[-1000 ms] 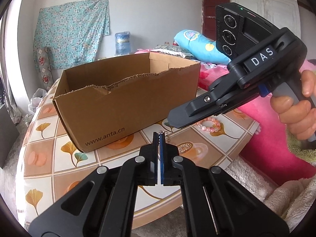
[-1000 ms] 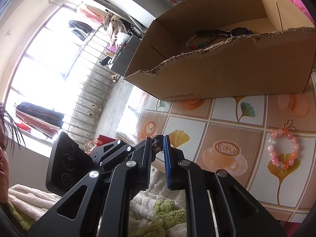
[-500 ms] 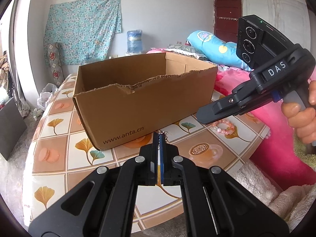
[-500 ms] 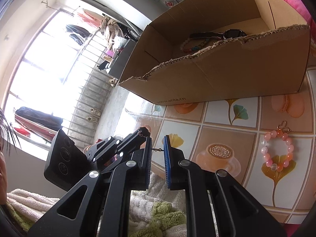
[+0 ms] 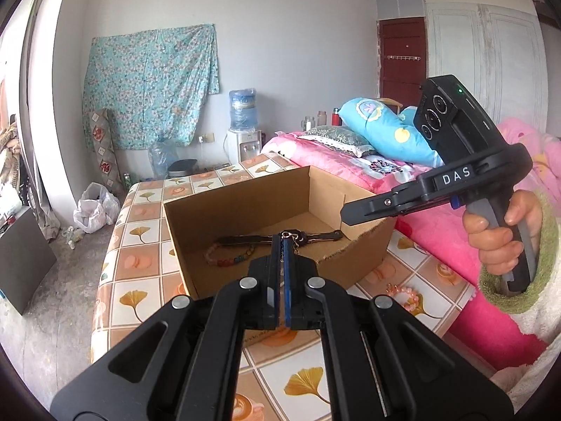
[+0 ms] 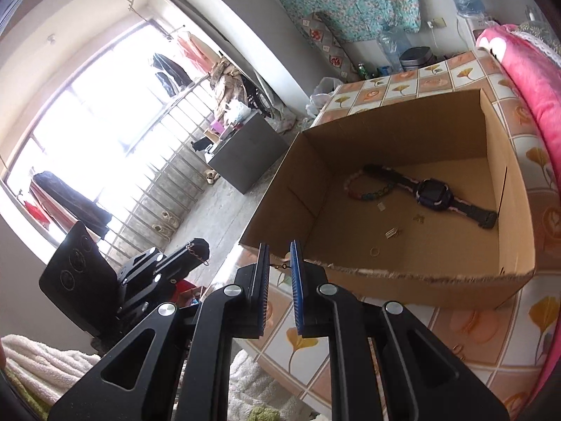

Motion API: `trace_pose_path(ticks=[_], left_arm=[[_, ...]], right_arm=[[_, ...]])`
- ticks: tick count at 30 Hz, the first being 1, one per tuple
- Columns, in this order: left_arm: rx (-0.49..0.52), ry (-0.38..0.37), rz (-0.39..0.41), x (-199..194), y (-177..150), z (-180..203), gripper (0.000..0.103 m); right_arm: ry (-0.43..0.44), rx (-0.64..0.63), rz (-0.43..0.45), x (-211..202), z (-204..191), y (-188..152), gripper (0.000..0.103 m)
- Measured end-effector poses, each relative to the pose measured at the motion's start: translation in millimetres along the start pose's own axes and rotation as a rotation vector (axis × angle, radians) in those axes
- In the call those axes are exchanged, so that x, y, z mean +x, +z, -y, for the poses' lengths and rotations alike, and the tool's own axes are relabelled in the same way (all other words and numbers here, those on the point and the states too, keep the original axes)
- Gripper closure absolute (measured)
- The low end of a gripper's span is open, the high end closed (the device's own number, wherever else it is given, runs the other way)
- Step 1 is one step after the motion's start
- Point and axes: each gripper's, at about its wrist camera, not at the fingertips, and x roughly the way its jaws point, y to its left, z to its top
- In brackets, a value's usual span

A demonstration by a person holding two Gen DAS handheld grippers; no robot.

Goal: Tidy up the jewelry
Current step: 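Carry the charm over the box with the left tool and open it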

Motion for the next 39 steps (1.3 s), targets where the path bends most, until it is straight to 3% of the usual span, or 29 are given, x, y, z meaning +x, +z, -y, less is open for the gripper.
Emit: trace_pose_path(ticks=[3,10,18,19,21,24,30,33,35,39], left_arm=[[-0.024,-0.005,-0.085,32,16,-16,0.102],[-0.125,-0.035,-0.383,122,25,-54,0.102],[-0.041,0.015,-0.588,177,11,-47,0.101],[-0.036,0.021,-0.595,181,11,-48,0.1],[-0.034,0.03,-0.606,185,11,-49,0.084],[-0.024,0.052,-0.606,185,11,-49,0.071],[-0.014,0.069,-0.588,180,16,-47,0.061],[-0.014,0.071,-0.555,170,20,-46,0.056],[-0.018,0.074,-0.538,164,22,-46,0.05],[-0.032,0.076,-0.505,149,25,-45,0.048]], right_arm=[[-0.064,-0.016,-0.015,9,16,17,0.091],[-0.231,-0.049,-0.117,41,57,40,0.091],[-0.376,-0.135,-0.207,67,81,45,0.09],[-0.376,-0.141,-0.207,67,83,45,0.09],[-0.37,-0.155,-0.205,66,82,44,0.09],[-0.363,-0.154,-0.197,63,81,45,0.09],[-0.332,-0.125,-0.165,51,81,50,0.089],[-0.309,-0.101,-0.139,41,80,53,0.079],[-0.312,-0.094,-0.129,36,80,55,0.077],[-0.32,-0.082,-0.111,26,72,57,0.077]])
